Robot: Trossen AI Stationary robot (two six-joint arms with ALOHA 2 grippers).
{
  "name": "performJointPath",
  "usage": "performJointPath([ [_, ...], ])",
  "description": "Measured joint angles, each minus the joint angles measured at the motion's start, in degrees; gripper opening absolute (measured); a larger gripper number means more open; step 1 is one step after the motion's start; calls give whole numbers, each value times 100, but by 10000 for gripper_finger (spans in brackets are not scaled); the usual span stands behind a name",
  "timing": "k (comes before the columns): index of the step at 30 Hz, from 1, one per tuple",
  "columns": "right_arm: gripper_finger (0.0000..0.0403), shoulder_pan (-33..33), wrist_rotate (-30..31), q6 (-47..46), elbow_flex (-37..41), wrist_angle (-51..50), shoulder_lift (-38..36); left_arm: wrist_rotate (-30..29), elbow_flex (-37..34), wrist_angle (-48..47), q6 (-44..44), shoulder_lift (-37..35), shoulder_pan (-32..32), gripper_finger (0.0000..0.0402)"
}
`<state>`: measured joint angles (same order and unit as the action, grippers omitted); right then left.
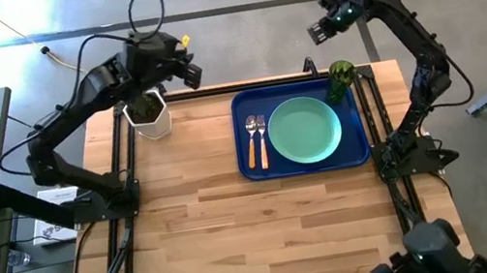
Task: Pick and place plate/cup/fork/spoon on tray
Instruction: Adjust the blue tray
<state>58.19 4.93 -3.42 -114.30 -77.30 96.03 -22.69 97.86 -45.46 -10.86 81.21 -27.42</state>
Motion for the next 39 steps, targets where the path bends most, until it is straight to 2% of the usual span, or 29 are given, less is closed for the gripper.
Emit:
performJointPath([
  [8, 80, -183, 0, 58, -127, -6, 0, 283, 0, -50, -575, 385, 200, 97],
  [16, 80, -362, 2, 20, -127, -6, 0, 873, -4, -673, -951, 693, 241, 97],
  [20, 80, -404, 0, -324, -127, -9, 0, 893, -4, -903, -1300, 812, 240, 97],
  [26, 80, -481, 7, -707, -119, -59, 0, 1233, -5, -1449, -1711, 1064, 272, 98],
  [34, 80, -691, 4, -710, -114, -69, 0, 1671, -7, -1815, -1805, 1539, 289, 98],
  [39, 80, -805, 75, -674, -114, -66, 0, 1744, -7, -1805, -1872, 1781, 321, 97],
])
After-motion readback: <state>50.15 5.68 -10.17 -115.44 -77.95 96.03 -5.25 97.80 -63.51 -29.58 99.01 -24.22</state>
